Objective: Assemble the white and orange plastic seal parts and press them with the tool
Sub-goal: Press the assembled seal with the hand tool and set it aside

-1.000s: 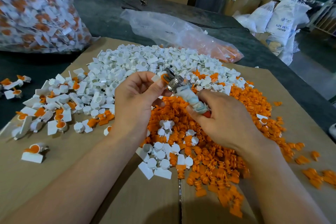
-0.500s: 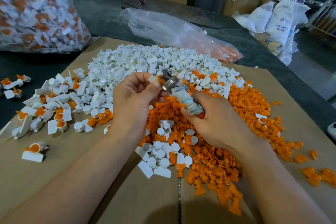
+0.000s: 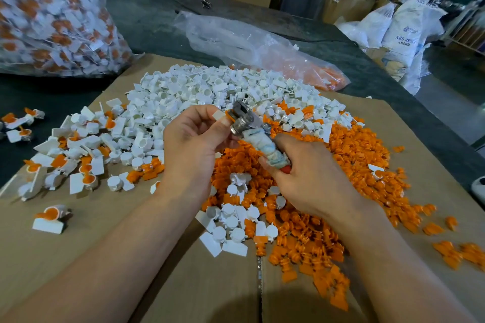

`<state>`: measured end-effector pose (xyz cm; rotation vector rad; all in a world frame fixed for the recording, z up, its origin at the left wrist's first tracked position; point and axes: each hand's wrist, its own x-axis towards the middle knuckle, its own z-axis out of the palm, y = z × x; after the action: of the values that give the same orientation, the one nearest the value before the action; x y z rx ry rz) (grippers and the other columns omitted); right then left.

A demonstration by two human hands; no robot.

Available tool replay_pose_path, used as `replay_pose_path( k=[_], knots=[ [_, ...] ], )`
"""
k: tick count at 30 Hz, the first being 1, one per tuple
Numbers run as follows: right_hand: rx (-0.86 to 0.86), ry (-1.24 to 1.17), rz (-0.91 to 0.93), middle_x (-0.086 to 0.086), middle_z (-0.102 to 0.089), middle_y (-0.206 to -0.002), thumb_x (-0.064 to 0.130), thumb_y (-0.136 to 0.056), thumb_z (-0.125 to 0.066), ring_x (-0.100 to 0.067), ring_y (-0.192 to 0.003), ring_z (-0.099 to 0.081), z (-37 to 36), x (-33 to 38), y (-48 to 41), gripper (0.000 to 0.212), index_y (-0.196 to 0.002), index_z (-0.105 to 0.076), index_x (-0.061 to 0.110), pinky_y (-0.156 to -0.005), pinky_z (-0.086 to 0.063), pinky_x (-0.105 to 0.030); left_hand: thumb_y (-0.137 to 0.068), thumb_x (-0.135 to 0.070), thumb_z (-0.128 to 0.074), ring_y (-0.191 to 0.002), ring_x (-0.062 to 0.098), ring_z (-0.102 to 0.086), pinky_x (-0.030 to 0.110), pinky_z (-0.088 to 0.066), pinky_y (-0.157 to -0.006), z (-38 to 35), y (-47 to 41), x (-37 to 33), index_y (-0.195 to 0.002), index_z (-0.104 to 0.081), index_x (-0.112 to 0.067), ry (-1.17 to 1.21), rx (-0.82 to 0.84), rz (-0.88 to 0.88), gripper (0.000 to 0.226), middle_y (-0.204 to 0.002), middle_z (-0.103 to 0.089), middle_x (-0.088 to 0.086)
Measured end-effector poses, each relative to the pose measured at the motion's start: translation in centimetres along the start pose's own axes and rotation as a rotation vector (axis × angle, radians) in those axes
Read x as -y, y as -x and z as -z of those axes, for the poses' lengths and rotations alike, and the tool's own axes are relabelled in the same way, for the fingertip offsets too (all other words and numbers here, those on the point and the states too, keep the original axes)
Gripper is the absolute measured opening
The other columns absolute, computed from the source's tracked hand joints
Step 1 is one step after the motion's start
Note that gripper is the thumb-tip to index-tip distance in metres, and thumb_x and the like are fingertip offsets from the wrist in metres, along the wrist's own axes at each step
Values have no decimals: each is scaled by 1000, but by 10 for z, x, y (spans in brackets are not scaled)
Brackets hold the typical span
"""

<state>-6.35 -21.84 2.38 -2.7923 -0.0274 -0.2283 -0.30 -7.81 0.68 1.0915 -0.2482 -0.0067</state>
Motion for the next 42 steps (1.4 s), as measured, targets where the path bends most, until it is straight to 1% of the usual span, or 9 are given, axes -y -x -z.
replay_pose_path(
  k=[8, 12, 17, 25, 28, 31, 34, 38, 42],
  knots=[
    [-39, -17, 23, 1, -50, -63, 30, -87, -57, -16, -56, -46, -1, -1, -1, 15, -91, -49, 18, -51, -38, -36, -84, 8, -56, -55, 10, -60, 19, -49, -51, 0, 0, -3, -72, -57, -7, -7, -7, 14, 19, -59, -63, -2],
    [-80, -18, 17, 6, -47, -64, 44, -84, -54, -11, -58, -45, -1, -3, 0, 25, -82, -42, 22, -51, -36, -33, -84, 7, -57, -55, 12, -62, 19, -50, -50, 0, 0, -4, -74, -57, -7, 11, -12, 51, 17, -61, -65, 0],
    [-198, -36, -129, 12, -45, -69, 62, -70, -43, -4, -61, -42, 6, -18, -4, 39, -82, -42, 25, -48, -25, -25, -82, 3, -60, -56, 12, -66, 16, -51, -51, 4, -4, -5, -73, -61, -6, 141, -53, 162, 13, -60, -66, 2],
    [-220, 200, -305, 9, -39, -73, 64, -73, -56, -13, -71, -41, 8, -51, -12, 49, -87, -42, 20, -49, -23, -26, -80, 4, -59, -64, 16, -71, 14, -51, -49, 5, -6, -5, -79, -58, -3, 277, -68, 302, 7, -61, -68, 5],
    [-170, 249, -331, 5, -42, -81, 64, -72, -57, -16, -75, -44, 5, -55, -14, 50, -88, -42, 20, -55, -25, -29, -63, 2, -62, -66, 15, -71, 13, -51, -49, 6, -7, -9, -87, -56, -1, 415, -94, 352, 25, -70, -72, 9],
    [-132, 283, -347, 0, -49, -90, 65, -71, -59, -23, -89, -52, 3, -57, -15, 56, -97, -50, 15, -64, -32, -30, -59, 6, -59, -66, 16, -71, 14, -51, -48, 9, -9, -13, -94, -56, 1, 656, -193, 387, 35, -72, -72, 13],
    [-88, 307, -364, -5, -57, -105, 65, -71, -60, -24, -97, -53, 1, -58, -16, 64, -107, -52, 13, -72, -38, -33, -62, 3, -62, -67, 17, -71, 16, -52, -49, 15, -13, -20, -81, -65, 5, 803, -256, 377, 19, -75, -72, 15],
    [-46, 323, -386, -8, -58, -110, 66, -70, -60, -25, -100, -53, 0, -58, -16, 68, -112, -52, 13, -77, -39, -35, -83, -5, -57, -65, 19, -71, 19, -53, -50, 26, -18, -27, -87, -59, 2, 955, -343, 314, 8, -76, -71, 16],
    [-37, 312, -397, -7, -57, -116, 66, -70, -60, -24, -106, -52, 0, -58, -17, 73, -121, -50, 15, -80, -41, -35, -100, -20, -40, -62, 23, -70, 23, -54, -48, 35, -21, -28, -77, -49, -6, 1060, -450, 264, 28, -75, -70, 18]
  ],
)
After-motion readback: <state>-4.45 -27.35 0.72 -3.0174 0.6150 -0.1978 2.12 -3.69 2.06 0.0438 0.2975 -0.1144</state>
